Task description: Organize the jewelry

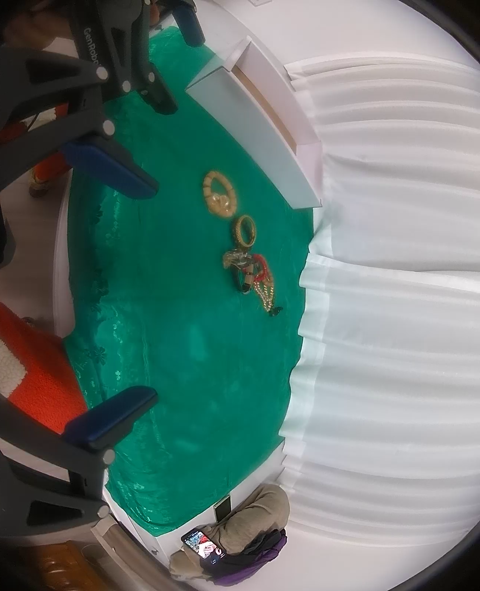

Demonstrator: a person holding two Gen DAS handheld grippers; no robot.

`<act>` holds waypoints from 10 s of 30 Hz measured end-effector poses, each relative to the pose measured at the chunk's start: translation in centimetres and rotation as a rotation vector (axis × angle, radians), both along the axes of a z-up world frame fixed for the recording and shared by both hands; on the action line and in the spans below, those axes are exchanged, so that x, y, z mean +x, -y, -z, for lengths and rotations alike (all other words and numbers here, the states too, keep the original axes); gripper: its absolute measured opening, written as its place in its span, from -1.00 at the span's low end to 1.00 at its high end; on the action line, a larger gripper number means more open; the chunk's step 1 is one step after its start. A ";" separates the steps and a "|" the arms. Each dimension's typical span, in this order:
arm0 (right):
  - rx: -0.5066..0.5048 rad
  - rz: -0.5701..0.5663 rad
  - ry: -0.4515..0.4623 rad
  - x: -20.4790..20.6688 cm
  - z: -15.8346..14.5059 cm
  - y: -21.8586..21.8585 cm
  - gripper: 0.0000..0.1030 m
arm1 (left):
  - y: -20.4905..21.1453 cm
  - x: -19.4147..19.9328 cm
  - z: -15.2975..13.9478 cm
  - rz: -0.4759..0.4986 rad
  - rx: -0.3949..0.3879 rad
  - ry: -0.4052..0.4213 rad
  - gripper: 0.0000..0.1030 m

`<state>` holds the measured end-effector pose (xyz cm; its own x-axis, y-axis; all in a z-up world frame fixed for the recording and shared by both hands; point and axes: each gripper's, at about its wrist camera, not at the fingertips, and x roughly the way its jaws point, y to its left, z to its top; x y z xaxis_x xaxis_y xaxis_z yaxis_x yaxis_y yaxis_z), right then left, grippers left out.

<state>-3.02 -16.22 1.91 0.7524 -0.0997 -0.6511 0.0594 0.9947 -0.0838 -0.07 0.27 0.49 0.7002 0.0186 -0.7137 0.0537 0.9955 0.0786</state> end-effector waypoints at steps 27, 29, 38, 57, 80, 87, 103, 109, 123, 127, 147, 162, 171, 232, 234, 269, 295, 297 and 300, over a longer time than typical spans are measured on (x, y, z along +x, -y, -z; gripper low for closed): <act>0.004 0.002 0.017 -0.2 -0.3 0.3 1.00 | 0.4 -0.8 0.5 0.006 0.035 0.026 0.99; 0.012 0.002 0.024 -0.1 -0.3 0.4 1.00 | -0.1 -0.7 0.5 -0.009 0.030 0.026 0.99; 0.030 -0.014 0.041 0.2 -0.3 0.7 1.00 | -0.9 -0.1 0.7 -0.040 0.041 0.022 0.99; 0.048 -0.058 0.081 0.4 -0.1 1.3 1.00 | -0.5 0.5 0.7 -0.002 0.030 0.040 0.99; 0.101 -0.159 0.094 1.9 0.6 1.8 1.00 | -1.4 2.9 1.6 0.004 -0.020 -0.007 0.99; 0.124 -0.187 0.034 3.2 1.2 2.4 1.00 | -1.7 4.5 1.3 0.012 -0.026 -0.008 0.99; 0.340 -0.284 -0.292 23.0 5.2 6.4 -0.03 | -2.8 13.4 2.8 0.065 -0.072 -0.133 0.99; 0.297 -0.283 -0.424 31.8 9.0 3.9 -0.20 | -1.7 19.6 3.8 0.116 -0.064 -0.157 0.99; 0.270 -0.329 -0.560 37.4 13.6 0.3 -0.28 | 0.2 30.9 9.4 0.142 -0.103 -0.361 0.99; 0.282 -0.320 -0.561 37.5 13.6 0.2 -0.56 | 0.7 33.1 10.8 0.103 -0.102 -0.406 0.99; 0.401 -0.197 -0.588 34.9 12.3 7.7 -0.55 | 7.1 37.4 13.3 0.084 -0.091 -0.526 0.35; 0.344 -0.182 -0.615 35.9 13.2 6.6 -0.56 | 3.6 35.5 11.4 0.040 -0.148 -0.512 0.35; 0.264 -0.177 -0.529 35.4 9.6 6.6 -0.79 | 1.7 32.9 8.5 0.037 -0.165 -0.501 0.35; 0.187 -0.633 -0.177 34.3 -4.1 -17.0 0.18 | -16.2 22.6 -1.4 -0.215 -0.110 -0.040 0.95; 0.180 -0.599 -0.177 33.4 -4.4 -14.1 0.18 | -13.5 22.0 -0.6 -0.134 -0.141 -0.065 0.97; 0.411 -0.177 -0.427 28.0 9.7 7.6 0.18 | -0.5 17.1 9.5 0.169 -0.023 -0.172 0.96; 0.422 -0.159 -0.522 31.1 12.1 6.5 -0.08 | 0.9 27.0 11.9 0.085 -0.200 -0.455 0.35; 0.413 -0.165 -0.532 31.3 12.4 6.3 -0.11 | 0.8 27.3 12.8 0.062 -0.209 -0.479 0.26; 0.405 -0.168 -0.537 31.4 12.8 6.2 -0.14 | 0.4 27.7 13.5 0.043 -0.236 -0.498 0.08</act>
